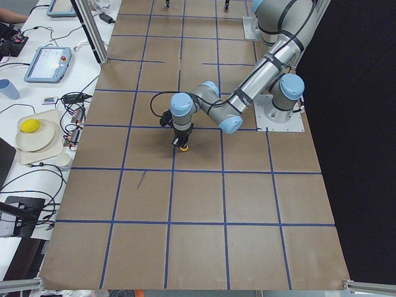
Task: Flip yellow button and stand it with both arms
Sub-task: 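Lift the yellow button with the left gripper toward the right gripper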
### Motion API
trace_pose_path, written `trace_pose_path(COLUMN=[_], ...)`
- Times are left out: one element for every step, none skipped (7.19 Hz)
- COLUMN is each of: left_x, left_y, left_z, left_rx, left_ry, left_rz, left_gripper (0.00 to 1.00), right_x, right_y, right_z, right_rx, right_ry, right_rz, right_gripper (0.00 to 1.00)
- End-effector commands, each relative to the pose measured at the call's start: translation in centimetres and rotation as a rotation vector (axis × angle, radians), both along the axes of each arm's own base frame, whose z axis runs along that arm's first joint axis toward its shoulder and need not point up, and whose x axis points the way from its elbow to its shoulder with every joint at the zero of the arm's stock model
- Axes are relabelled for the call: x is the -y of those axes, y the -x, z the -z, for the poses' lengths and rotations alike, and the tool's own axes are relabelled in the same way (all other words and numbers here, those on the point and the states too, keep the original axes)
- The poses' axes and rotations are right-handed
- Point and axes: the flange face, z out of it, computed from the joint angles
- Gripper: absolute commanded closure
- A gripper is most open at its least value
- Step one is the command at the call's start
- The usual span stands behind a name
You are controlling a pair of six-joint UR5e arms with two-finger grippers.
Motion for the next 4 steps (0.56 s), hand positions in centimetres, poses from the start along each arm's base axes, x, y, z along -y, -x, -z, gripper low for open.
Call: trace_pose_path(left_x=[0.3, 0.8, 0.0, -1.4], left_y=[7.1, 13.8, 19.1, 22.1], left_z=[-7.3, -11.8, -15.5, -18.2], left_rx=[-0.124, -0.117, -0.155, -0.230], left_ry=[-0.021, -0.020, -0.045, -0.065], left_rz=[-0.127, -0.113, -0.136, -0.189], left_gripper=[0.93, 0.93, 0.93, 0.93], right_x=[0.0, 0.0, 0.0, 0.2], right_y=[0.0, 0.0, 0.0, 0.1], right_z=[0.0, 0.0, -0.1, -0.4], right_rx=[0.000, 0.002, 0.002, 0.002], right_ry=[0.002, 0.002, 0.003, 0.011], right_rz=[0.000, 0.000, 0.000, 0.001], right_gripper=[0.00, 0.00, 0.00, 0.00])
